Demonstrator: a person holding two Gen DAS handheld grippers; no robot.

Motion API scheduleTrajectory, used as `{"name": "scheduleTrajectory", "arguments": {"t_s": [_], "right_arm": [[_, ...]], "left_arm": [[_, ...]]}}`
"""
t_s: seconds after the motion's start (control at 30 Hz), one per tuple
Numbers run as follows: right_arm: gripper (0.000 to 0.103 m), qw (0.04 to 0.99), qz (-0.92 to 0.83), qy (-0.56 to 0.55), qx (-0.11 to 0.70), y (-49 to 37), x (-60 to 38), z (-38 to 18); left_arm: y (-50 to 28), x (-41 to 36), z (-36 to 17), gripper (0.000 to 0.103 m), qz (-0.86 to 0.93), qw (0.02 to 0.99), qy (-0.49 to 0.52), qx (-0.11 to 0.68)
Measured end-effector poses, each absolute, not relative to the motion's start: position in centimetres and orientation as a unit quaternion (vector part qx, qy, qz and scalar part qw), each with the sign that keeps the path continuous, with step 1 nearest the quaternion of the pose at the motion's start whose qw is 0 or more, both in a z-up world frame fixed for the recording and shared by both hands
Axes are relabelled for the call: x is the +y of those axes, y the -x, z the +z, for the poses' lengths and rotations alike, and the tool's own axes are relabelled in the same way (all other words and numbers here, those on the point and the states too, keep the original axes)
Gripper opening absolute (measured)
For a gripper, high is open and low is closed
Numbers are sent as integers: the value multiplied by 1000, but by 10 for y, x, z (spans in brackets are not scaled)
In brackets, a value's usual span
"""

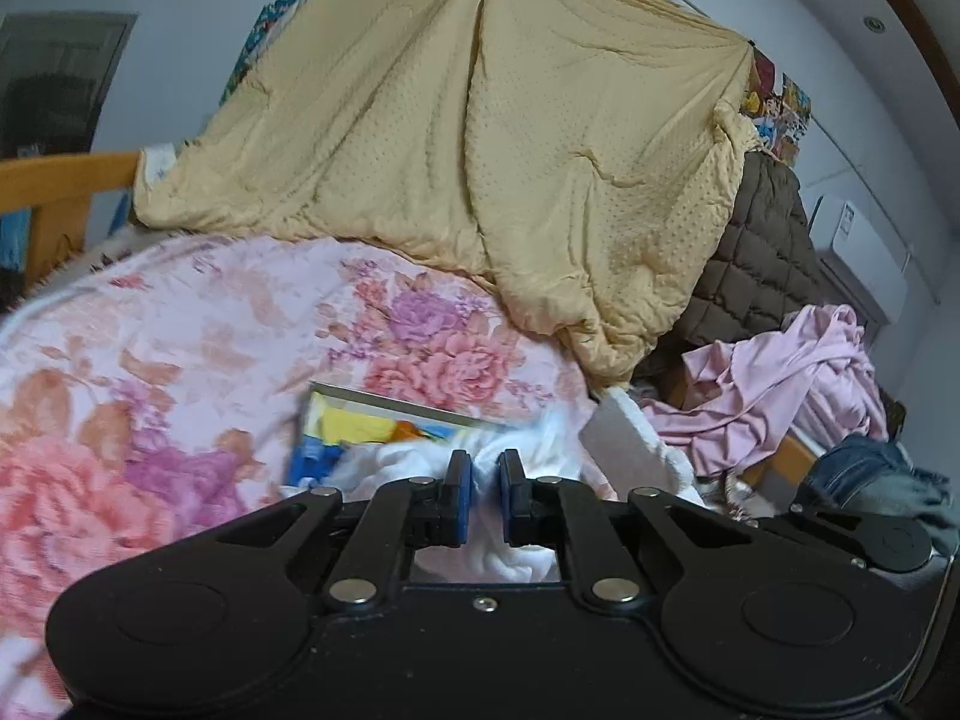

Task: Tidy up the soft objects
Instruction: 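Lift and carry the white towel over the painted tray with both tools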

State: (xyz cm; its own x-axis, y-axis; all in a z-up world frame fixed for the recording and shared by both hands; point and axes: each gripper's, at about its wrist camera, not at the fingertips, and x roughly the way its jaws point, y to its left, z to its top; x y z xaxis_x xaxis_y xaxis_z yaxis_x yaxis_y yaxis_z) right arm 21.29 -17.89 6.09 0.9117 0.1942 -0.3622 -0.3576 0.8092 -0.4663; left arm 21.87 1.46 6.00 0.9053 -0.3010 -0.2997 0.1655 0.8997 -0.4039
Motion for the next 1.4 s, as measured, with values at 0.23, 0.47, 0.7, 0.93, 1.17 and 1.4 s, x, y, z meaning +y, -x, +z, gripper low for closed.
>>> {"name": "scheduleTrajectory", "arguments": {"t_s": [0.23, 0.47, 0.7, 0.93, 1.17, 1.4], "right_arm": [[14, 963, 139, 152, 175, -271, -241, 57], [14, 969, 148, 57, 190, -328, -276, 45], [14, 967, 97, 89, 219, -373, -281, 18], [14, 959, 76, 89, 258, -394, -284, 0], [14, 951, 65, 88, 290, -404, -286, -13], [17, 949, 79, 82, 293, -402, -285, -13]], "left_arm": [[-283, -28, 58, 8, -148, 951, 175, 206], [-346, -62, 65, 8, -159, 954, 150, 204], [-406, -94, 61, 8, -156, 956, 133, 211], [-443, -108, 26, 9, -146, 944, 163, 245], [-448, -112, -7, 9, -121, 938, 158, 283], [-447, -107, -25, 16, -96, 929, 170, 316]]}}
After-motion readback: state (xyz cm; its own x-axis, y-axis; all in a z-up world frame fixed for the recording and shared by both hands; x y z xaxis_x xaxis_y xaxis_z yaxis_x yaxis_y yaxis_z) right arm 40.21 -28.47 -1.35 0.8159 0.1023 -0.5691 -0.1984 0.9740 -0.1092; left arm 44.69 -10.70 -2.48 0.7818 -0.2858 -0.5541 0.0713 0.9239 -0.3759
